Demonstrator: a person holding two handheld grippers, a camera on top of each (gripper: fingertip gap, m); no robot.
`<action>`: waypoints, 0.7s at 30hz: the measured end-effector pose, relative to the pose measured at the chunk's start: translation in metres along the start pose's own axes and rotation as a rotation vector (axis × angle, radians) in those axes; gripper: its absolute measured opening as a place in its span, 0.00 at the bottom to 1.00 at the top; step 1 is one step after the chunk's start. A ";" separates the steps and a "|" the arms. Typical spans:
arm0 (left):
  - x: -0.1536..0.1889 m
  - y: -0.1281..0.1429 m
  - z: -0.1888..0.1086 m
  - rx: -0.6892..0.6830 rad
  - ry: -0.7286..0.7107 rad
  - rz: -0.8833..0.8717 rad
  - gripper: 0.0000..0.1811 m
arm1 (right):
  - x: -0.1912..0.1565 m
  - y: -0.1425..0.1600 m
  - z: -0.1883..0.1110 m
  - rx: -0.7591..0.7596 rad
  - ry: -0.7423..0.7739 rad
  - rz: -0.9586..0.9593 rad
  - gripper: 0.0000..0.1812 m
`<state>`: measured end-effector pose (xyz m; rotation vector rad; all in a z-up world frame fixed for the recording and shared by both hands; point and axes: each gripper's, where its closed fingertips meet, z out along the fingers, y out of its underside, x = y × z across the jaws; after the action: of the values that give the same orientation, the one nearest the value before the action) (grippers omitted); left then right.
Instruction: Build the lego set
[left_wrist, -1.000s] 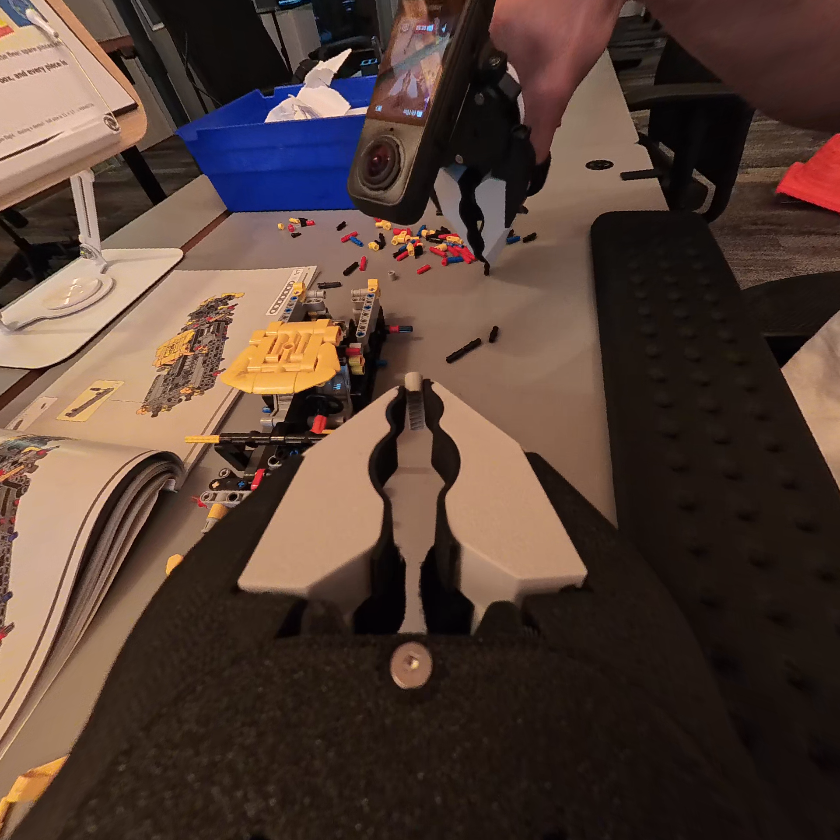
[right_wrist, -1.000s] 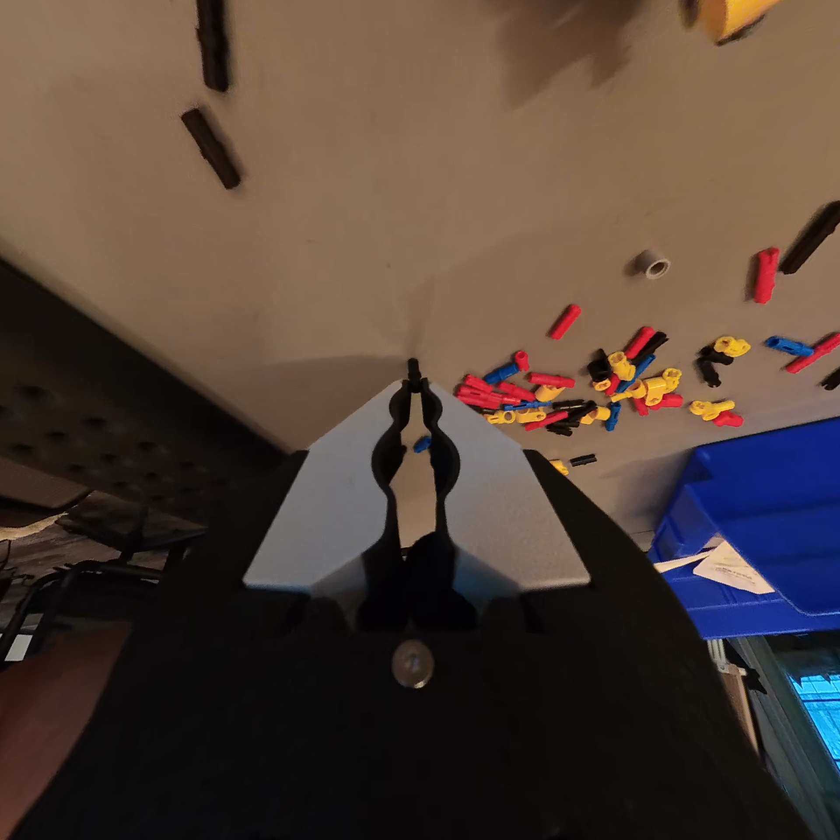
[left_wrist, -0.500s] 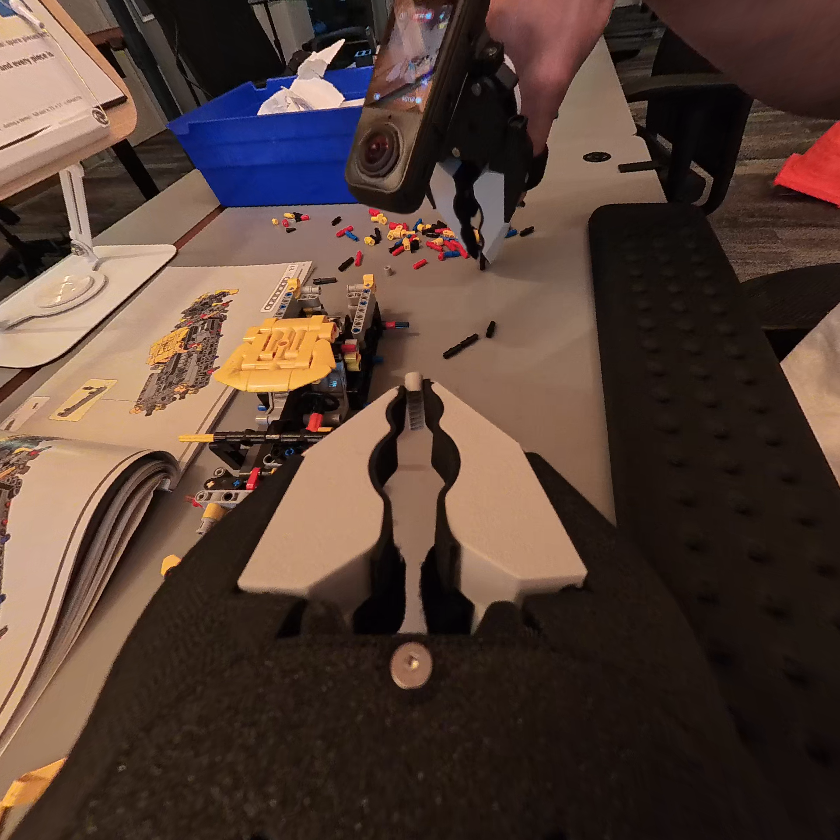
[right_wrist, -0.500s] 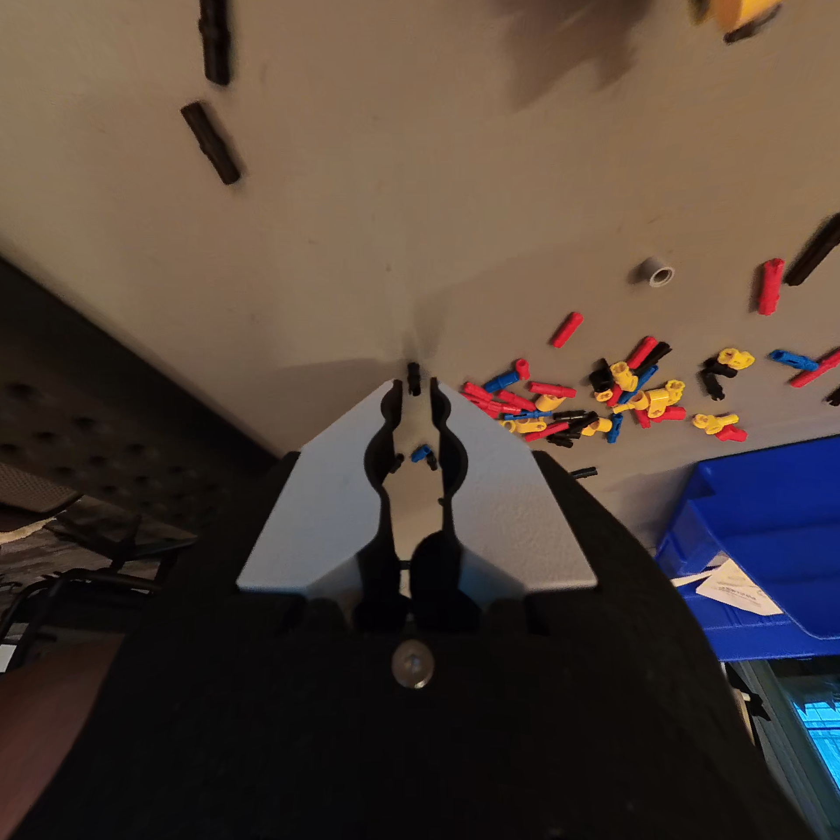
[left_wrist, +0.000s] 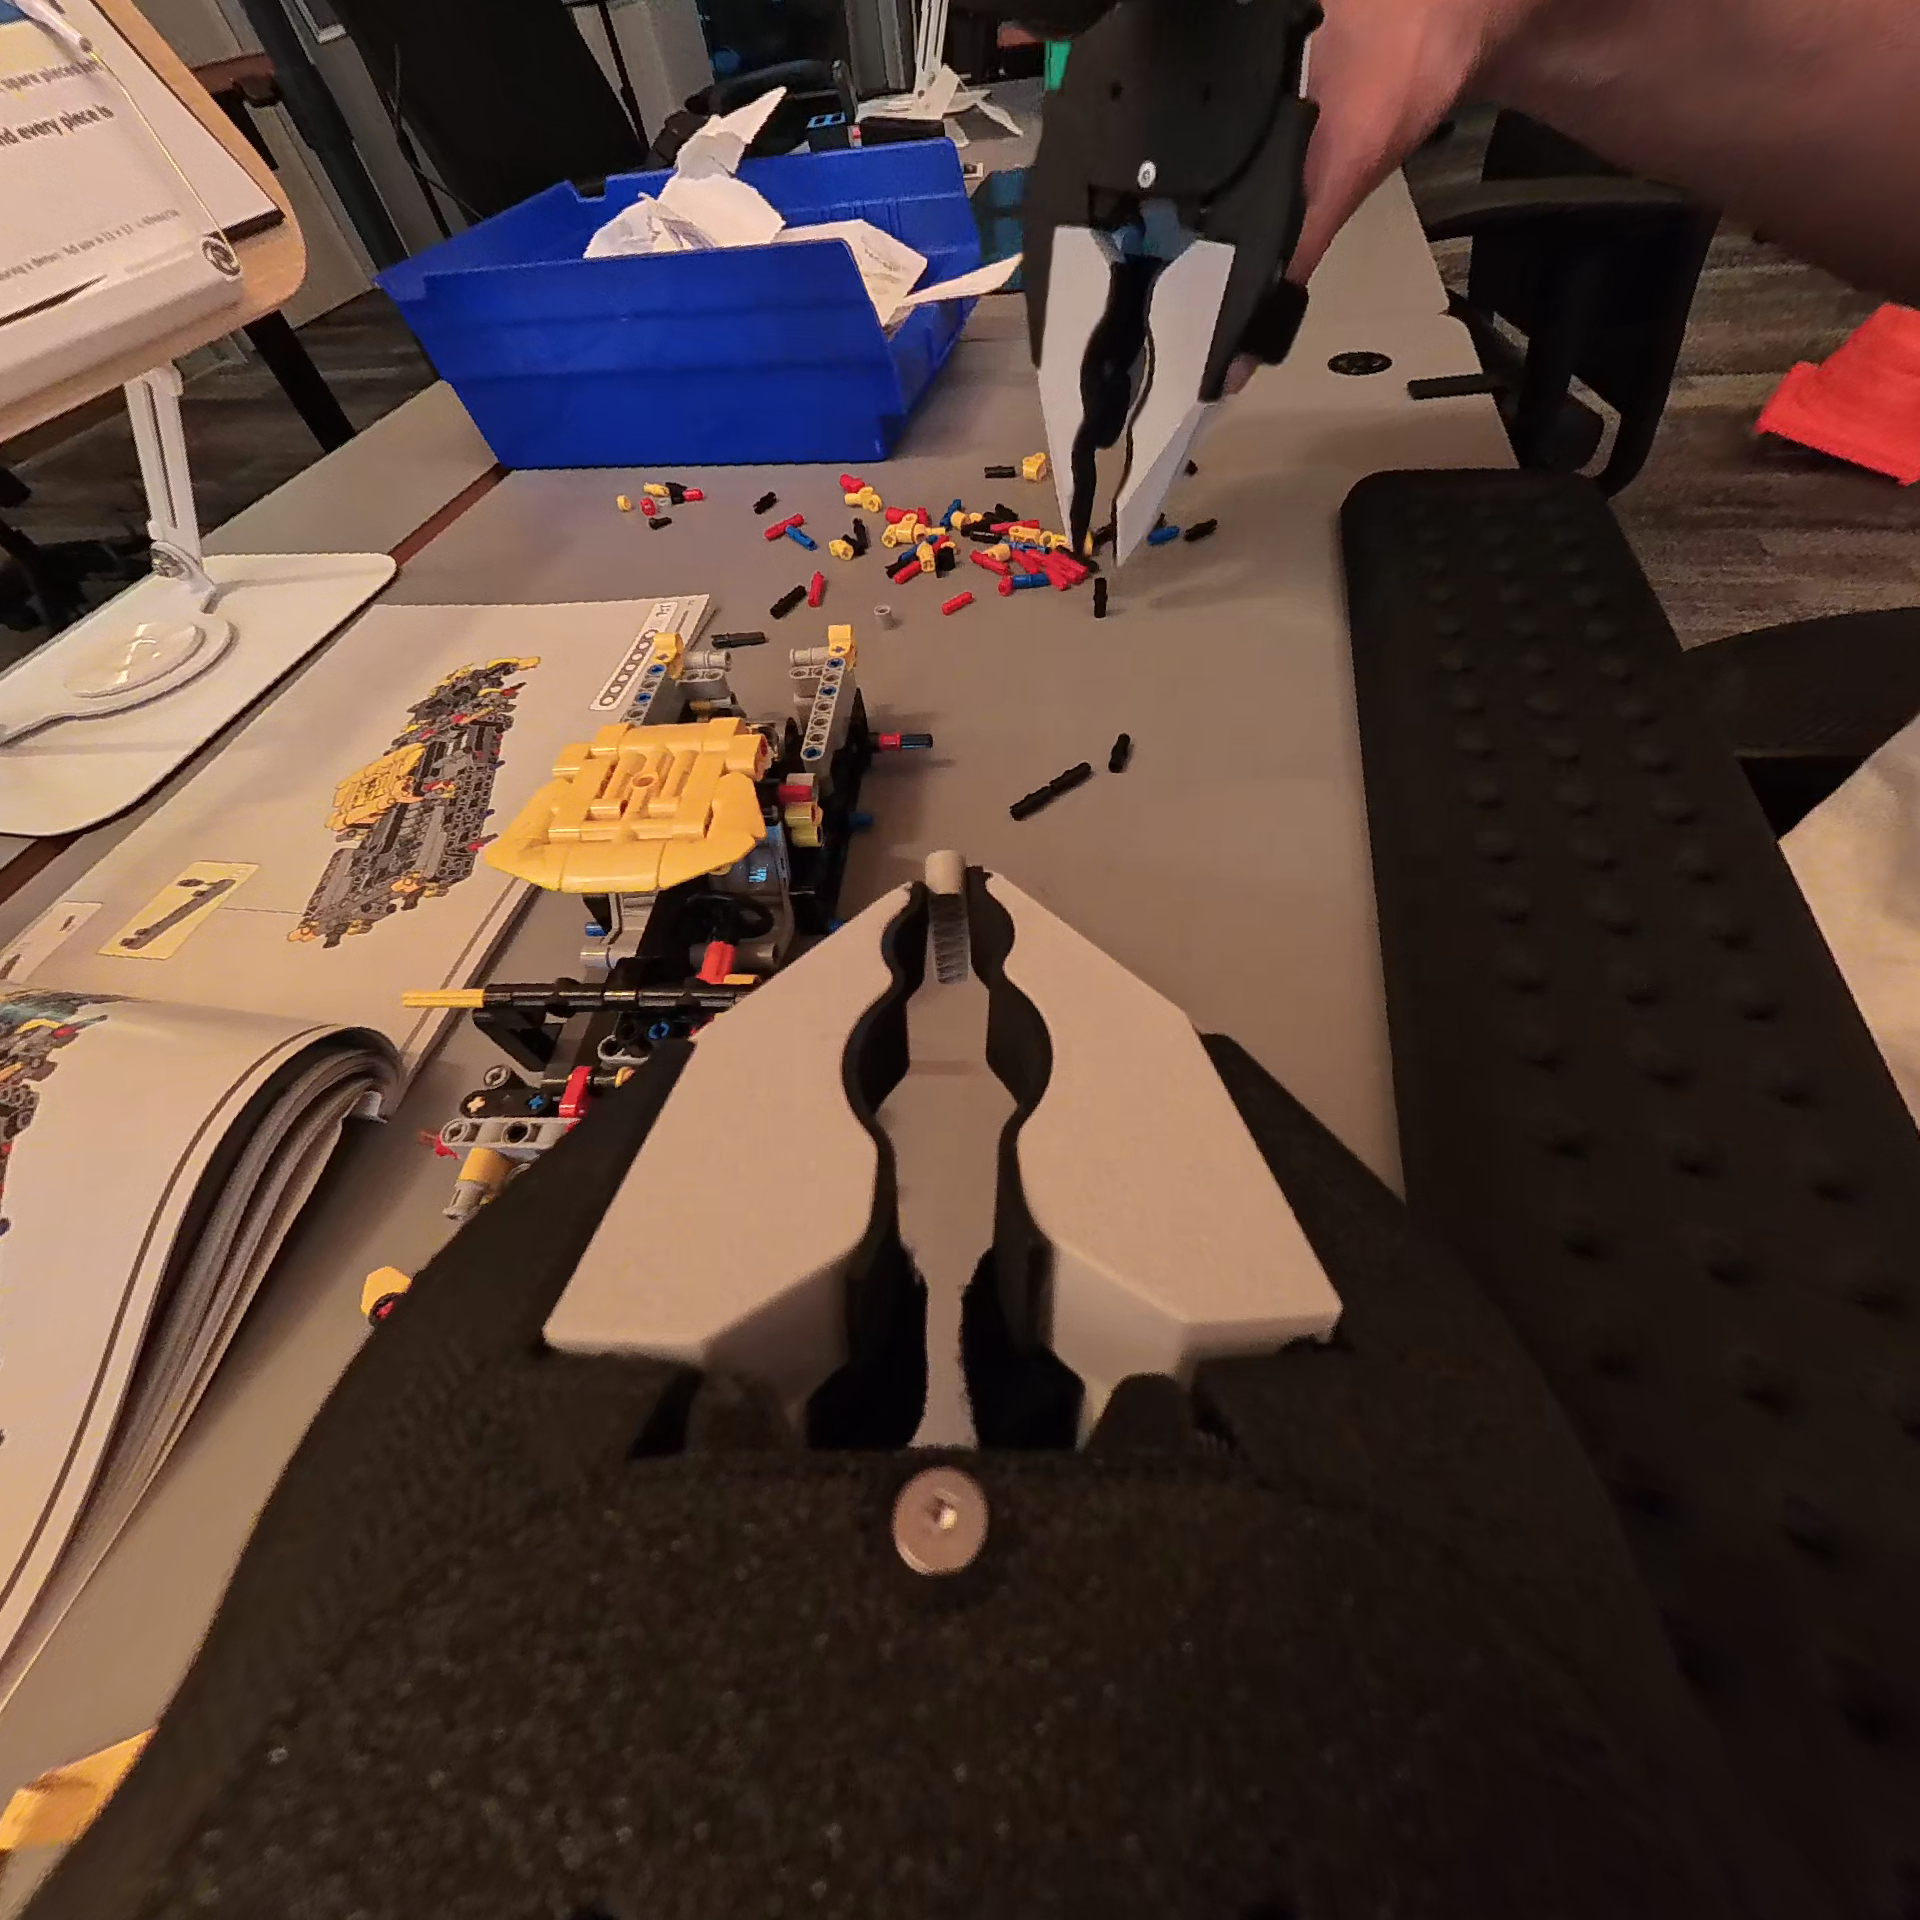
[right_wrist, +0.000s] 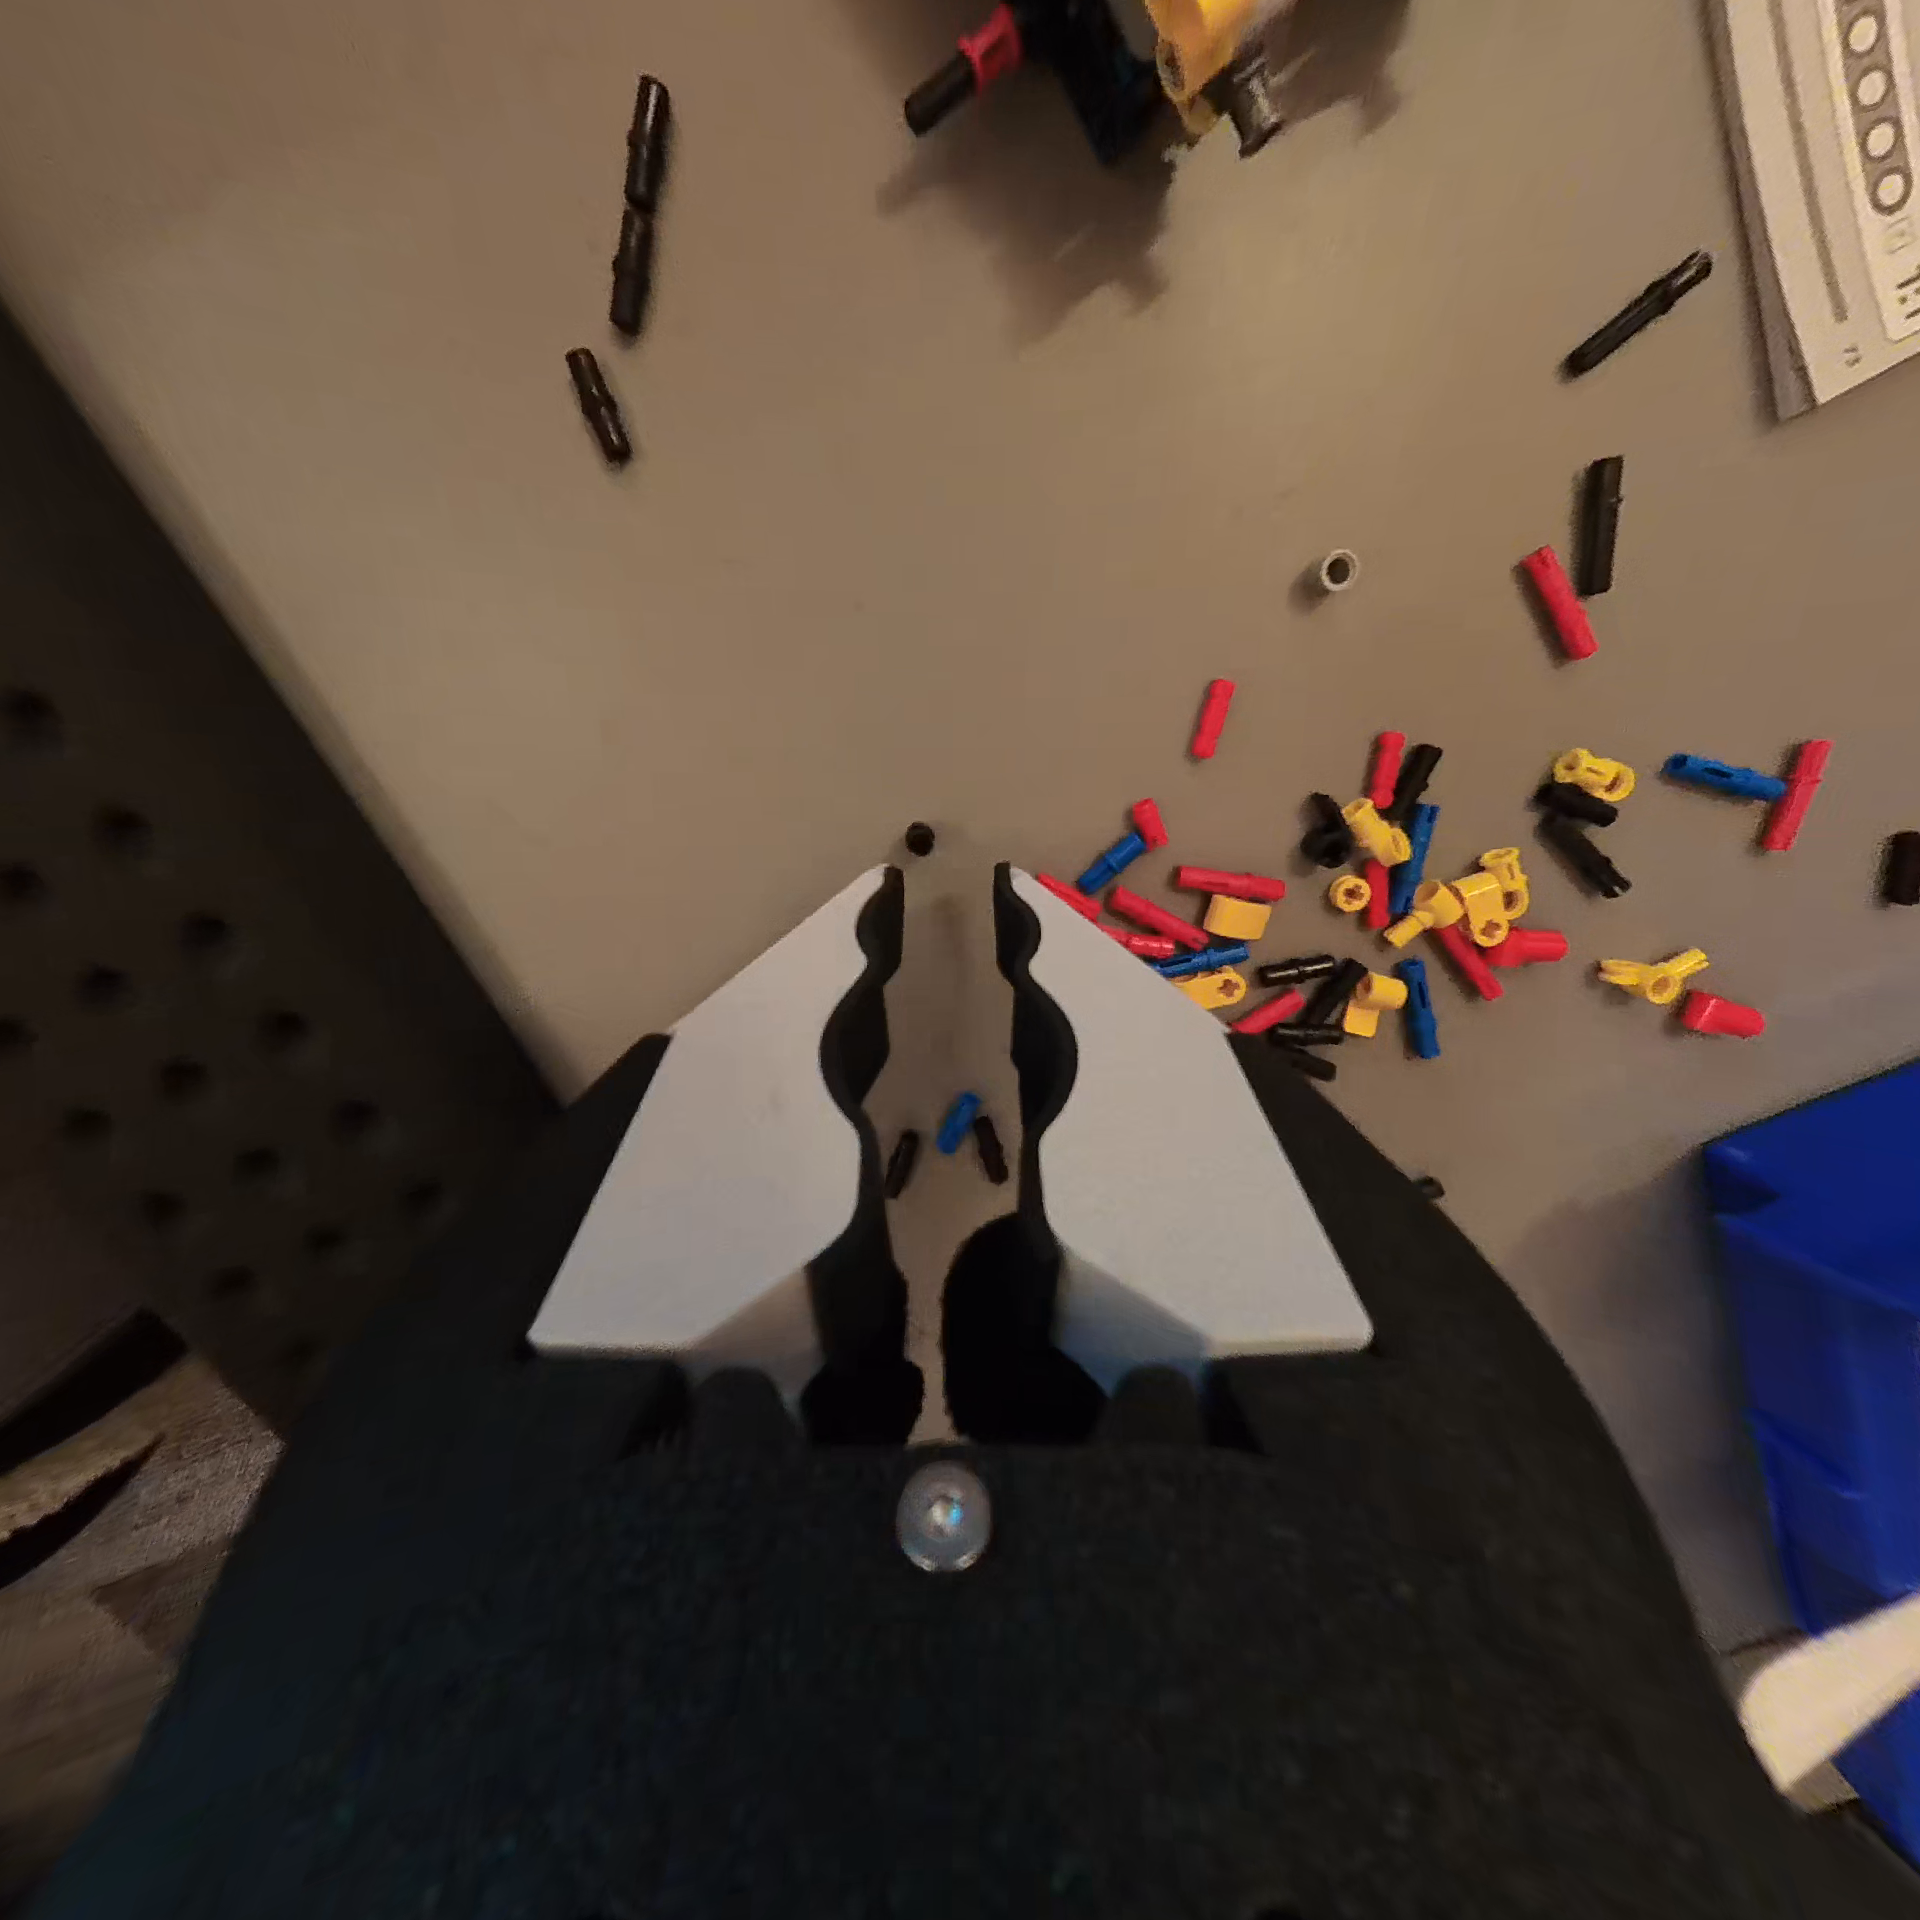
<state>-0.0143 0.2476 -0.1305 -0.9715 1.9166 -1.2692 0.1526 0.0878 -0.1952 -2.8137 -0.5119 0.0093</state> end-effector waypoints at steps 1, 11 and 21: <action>0.000 0.000 0.000 -0.001 0.000 0.000 0.04 | -0.002 -0.001 0.002 0.011 -0.009 0.004 0.09; 0.000 0.003 0.001 -0.014 0.004 -0.004 0.04 | -0.004 0.000 0.016 -0.001 -0.024 -0.005 0.06; 0.002 -0.003 -0.001 0.021 0.012 0.004 0.04 | -0.043 -0.105 -0.034 0.472 -0.090 -0.100 0.02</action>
<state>-0.0154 0.2450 -0.1273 -0.9510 1.9098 -1.2923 0.0780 0.1576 -0.1359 -2.3331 -0.5830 0.2085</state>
